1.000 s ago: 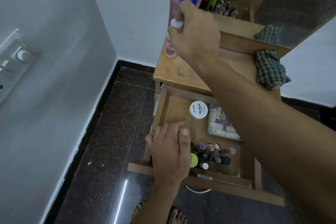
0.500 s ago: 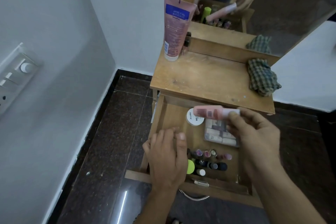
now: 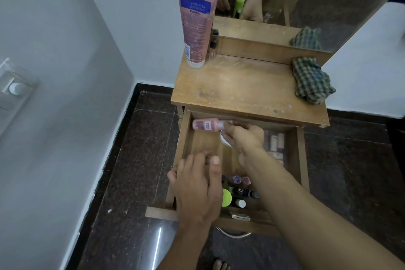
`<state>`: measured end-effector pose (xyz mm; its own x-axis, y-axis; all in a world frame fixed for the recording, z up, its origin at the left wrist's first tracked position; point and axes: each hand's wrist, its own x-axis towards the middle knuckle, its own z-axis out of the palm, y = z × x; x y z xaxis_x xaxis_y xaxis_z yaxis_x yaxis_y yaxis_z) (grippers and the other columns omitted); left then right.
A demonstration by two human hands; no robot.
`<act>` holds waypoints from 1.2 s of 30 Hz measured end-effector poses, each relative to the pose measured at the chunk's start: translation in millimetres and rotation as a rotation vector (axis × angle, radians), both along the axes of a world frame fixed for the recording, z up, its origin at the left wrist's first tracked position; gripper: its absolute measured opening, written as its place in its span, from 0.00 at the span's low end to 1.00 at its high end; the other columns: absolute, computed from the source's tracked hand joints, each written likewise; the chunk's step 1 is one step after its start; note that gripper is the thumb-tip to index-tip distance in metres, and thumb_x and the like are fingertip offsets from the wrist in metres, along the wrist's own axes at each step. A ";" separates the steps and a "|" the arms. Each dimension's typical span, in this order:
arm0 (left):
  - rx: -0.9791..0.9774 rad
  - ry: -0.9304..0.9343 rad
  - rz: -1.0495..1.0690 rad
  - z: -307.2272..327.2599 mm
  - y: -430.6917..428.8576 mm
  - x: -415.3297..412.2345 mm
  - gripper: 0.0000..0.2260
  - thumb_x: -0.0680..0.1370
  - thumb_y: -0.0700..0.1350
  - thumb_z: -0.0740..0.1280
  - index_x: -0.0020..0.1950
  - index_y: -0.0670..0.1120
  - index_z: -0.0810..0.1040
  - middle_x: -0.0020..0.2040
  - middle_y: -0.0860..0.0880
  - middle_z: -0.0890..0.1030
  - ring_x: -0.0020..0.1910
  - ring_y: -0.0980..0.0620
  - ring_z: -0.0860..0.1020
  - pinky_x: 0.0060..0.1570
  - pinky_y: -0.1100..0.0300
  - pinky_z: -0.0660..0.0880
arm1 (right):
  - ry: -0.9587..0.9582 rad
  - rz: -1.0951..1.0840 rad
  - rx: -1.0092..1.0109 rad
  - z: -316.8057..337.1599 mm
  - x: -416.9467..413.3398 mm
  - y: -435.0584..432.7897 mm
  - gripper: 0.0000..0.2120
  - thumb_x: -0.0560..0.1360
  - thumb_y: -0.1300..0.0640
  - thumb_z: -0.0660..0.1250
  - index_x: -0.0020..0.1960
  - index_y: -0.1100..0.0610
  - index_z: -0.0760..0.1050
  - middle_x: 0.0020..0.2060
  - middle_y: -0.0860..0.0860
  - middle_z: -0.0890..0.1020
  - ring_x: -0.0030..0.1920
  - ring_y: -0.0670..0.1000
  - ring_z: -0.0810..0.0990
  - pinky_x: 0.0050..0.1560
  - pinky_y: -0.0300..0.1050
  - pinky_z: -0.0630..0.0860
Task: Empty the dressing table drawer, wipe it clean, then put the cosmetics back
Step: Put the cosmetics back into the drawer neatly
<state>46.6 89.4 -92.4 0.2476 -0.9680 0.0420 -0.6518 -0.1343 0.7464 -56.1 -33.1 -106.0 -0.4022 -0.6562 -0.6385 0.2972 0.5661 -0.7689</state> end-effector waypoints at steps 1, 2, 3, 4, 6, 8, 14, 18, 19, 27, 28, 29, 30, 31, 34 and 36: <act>0.000 -0.001 -0.002 -0.3 -0.2 -0.1 0.30 0.81 0.67 0.41 0.53 0.54 0.78 0.47 0.61 0.77 0.49 0.57 0.73 0.58 0.49 0.65 | -0.011 -0.024 0.007 -3.0 0.6 -1.2 0.07 0.72 0.68 0.76 0.45 0.62 0.79 0.39 0.55 0.84 0.41 0.54 0.85 0.45 0.47 0.85; 0.000 -0.001 -0.005 -0.4 0.0 -0.1 0.30 0.81 0.67 0.41 0.54 0.54 0.78 0.48 0.62 0.77 0.49 0.58 0.73 0.58 0.49 0.64 | -0.014 -0.043 0.009 -5.8 0.9 -2.1 0.08 0.72 0.69 0.76 0.43 0.61 0.78 0.39 0.55 0.84 0.41 0.54 0.85 0.43 0.46 0.84; 0.001 -0.001 -0.008 -0.6 0.2 -0.1 0.30 0.81 0.67 0.41 0.55 0.54 0.78 0.48 0.62 0.77 0.49 0.58 0.73 0.58 0.49 0.64 | -0.003 -0.055 0.014 -8.8 1.1 -2.7 0.08 0.72 0.69 0.76 0.42 0.60 0.78 0.38 0.54 0.84 0.41 0.54 0.85 0.42 0.45 0.83; 0.001 0.000 -0.011 -1.0 0.3 0.0 0.30 0.81 0.67 0.41 0.55 0.54 0.78 0.48 0.62 0.77 0.50 0.58 0.73 0.58 0.49 0.64 | 0.022 -0.059 0.023 -10.8 1.6 -3.7 0.09 0.72 0.68 0.77 0.41 0.59 0.78 0.37 0.54 0.84 0.39 0.53 0.85 0.42 0.45 0.83; -0.001 -0.001 -0.016 -1.3 0.2 0.0 0.30 0.81 0.67 0.41 0.55 0.54 0.79 0.48 0.62 0.77 0.50 0.58 0.74 0.58 0.50 0.64 | 0.104 -0.043 0.048 -15.6 2.0 -6.3 0.09 0.70 0.65 0.79 0.39 0.57 0.80 0.33 0.53 0.84 0.34 0.52 0.85 0.43 0.48 0.85; -0.002 -0.005 -0.021 -1.5 -0.1 -0.2 0.30 0.81 0.67 0.41 0.55 0.54 0.79 0.48 0.62 0.77 0.50 0.58 0.73 0.58 0.50 0.64 | 0.197 -0.011 0.076 -20.2 2.4 -8.3 0.10 0.68 0.61 0.81 0.36 0.54 0.81 0.27 0.50 0.83 0.32 0.51 0.85 0.45 0.52 0.86; -0.003 -0.011 -0.024 -2.6 0.1 0.3 0.29 0.82 0.67 0.41 0.54 0.54 0.78 0.49 0.61 0.78 0.50 0.57 0.73 0.57 0.50 0.63 | 0.326 0.070 0.075 -18.4 1.8 -4.5 0.11 0.66 0.54 0.83 0.34 0.53 0.81 0.28 0.48 0.84 0.31 0.51 0.86 0.45 0.54 0.86; 0.010 -0.011 -0.025 -2.6 0.3 0.2 0.29 0.81 0.68 0.41 0.54 0.56 0.77 0.49 0.62 0.77 0.50 0.58 0.74 0.57 0.50 0.64 | 0.318 0.080 0.096 -5.1 -5.7 4.5 0.09 0.69 0.55 0.81 0.43 0.56 0.82 0.32 0.50 0.85 0.27 0.45 0.84 0.46 0.52 0.86; 0.012 -0.013 -0.023 -2.6 0.4 0.3 0.29 0.81 0.68 0.40 0.54 0.56 0.77 0.48 0.62 0.77 0.50 0.58 0.73 0.58 0.50 0.63 | 0.331 0.094 0.094 -0.7 -8.1 8.2 0.09 0.70 0.54 0.81 0.45 0.56 0.83 0.34 0.50 0.86 0.28 0.46 0.85 0.47 0.53 0.86; 0.000 -0.030 -0.015 -0.2 -0.2 0.8 0.28 0.82 0.67 0.41 0.55 0.57 0.78 0.46 0.64 0.76 0.50 0.61 0.72 0.57 0.55 0.61 | 0.751 0.246 -0.474 113.4 20.4 -19.1 0.03 0.76 0.54 0.71 0.44 0.47 0.79 0.40 0.42 0.83 0.42 0.42 0.81 0.48 0.42 0.79; 0.000 -0.025 -0.014 0.3 -0.1 0.7 0.28 0.82 0.67 0.41 0.56 0.57 0.78 0.46 0.64 0.76 0.50 0.61 0.72 0.58 0.55 0.61 | 0.807 0.258 -0.549 132.4 28.3 -34.0 0.03 0.76 0.53 0.71 0.48 0.47 0.79 0.43 0.42 0.83 0.44 0.42 0.80 0.47 0.39 0.77; -0.001 -0.021 -0.015 0.3 -0.3 1.0 0.29 0.82 0.68 0.41 0.56 0.57 0.79 0.46 0.64 0.76 0.50 0.62 0.73 0.59 0.55 0.61 | 0.844 0.267 -0.593 146.1 36.2 -51.1 0.06 0.76 0.52 0.72 0.52 0.48 0.79 0.46 0.43 0.82 0.46 0.43 0.80 0.47 0.37 0.76; -0.004 -0.017 -0.015 0.3 -0.2 1.1 0.29 0.82 0.68 0.41 0.56 0.57 0.79 0.46 0.65 0.76 0.50 0.62 0.72 0.59 0.55 0.61 | 0.849 0.278 -0.606 155.0 43.0 -67.7 0.13 0.75 0.50 0.74 0.58 0.49 0.78 0.49 0.44 0.81 0.50 0.44 0.79 0.48 0.37 0.75; -0.006 -0.015 -0.013 0.0 -0.1 1.0 0.29 0.82 0.68 0.41 0.57 0.57 0.79 0.47 0.65 0.76 0.50 0.63 0.72 0.59 0.55 0.61 | 0.826 0.291 -0.589 160.1 49.5 -83.1 0.20 0.73 0.49 0.75 0.63 0.51 0.77 0.52 0.45 0.81 0.53 0.44 0.79 0.51 0.39 0.76; -0.015 0.005 -0.003 -1.0 0.6 0.5 0.28 0.82 0.67 0.42 0.57 0.57 0.79 0.49 0.65 0.77 0.52 0.64 0.73 0.60 0.54 0.61 | 0.789 0.382 -0.500 156.9 63.2 -114.1 0.25 0.69 0.48 0.78 0.64 0.51 0.77 0.53 0.44 0.81 0.54 0.46 0.79 0.55 0.49 0.80; -0.013 0.018 0.004 -1.9 0.7 0.8 0.28 0.82 0.67 0.43 0.57 0.57 0.79 0.49 0.65 0.77 0.52 0.63 0.73 0.62 0.53 0.62 | 0.792 0.430 -0.484 148.5 67.5 -123.6 0.20 0.69 0.49 0.78 0.59 0.50 0.79 0.50 0.45 0.83 0.51 0.47 0.82 0.54 0.51 0.82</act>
